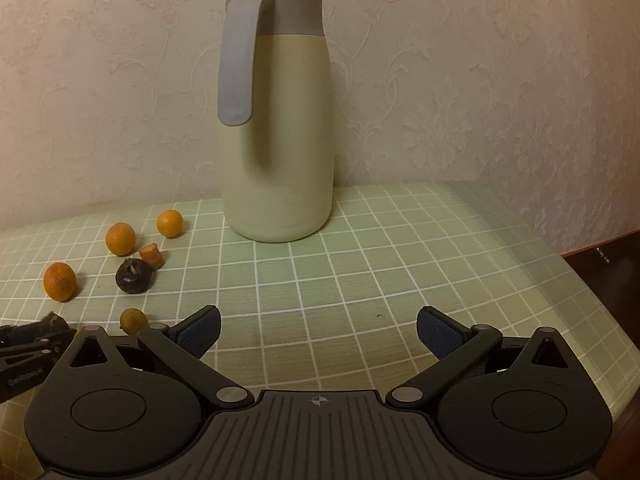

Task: Organize fruits
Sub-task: 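Grasp the dark mangosteen with the left tool while the right tool grasps an orange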

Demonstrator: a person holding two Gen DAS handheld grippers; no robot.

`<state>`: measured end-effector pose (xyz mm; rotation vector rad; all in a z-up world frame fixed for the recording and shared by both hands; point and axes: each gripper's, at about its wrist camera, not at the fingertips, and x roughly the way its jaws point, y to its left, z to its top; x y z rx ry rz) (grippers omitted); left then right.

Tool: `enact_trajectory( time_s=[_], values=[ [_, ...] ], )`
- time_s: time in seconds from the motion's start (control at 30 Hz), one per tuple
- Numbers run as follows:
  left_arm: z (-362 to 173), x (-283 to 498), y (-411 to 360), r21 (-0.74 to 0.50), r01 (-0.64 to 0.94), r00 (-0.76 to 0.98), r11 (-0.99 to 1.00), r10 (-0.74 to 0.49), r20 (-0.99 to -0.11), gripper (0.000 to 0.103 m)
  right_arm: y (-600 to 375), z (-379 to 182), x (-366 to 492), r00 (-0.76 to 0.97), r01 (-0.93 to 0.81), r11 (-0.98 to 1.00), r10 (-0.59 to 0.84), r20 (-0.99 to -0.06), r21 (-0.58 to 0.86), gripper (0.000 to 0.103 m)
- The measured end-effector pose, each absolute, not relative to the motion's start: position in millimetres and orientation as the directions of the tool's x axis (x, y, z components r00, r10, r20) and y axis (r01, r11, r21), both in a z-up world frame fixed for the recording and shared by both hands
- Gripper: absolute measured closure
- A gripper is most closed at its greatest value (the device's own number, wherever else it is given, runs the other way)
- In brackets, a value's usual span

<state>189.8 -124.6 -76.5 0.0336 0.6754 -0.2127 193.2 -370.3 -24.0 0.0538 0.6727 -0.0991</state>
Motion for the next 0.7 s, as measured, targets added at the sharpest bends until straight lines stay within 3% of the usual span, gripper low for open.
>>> enact_trajectory(
  time_s=[0.3,0.7],
  values=[
    [-59,174,-87,-0.046,0.145,0.772,0.988,-0.142,-0.619,0.075,-348,-28,201,0.764,0.055,0.997,-0.003,-0.646,0.061,0.000],
    [-31,142,-8,-0.064,0.022,0.798,0.998,-0.056,-0.601,0.075,-261,-46,207,0.746,-0.185,0.981,0.180,-0.642,0.060,0.000]
  ],
)
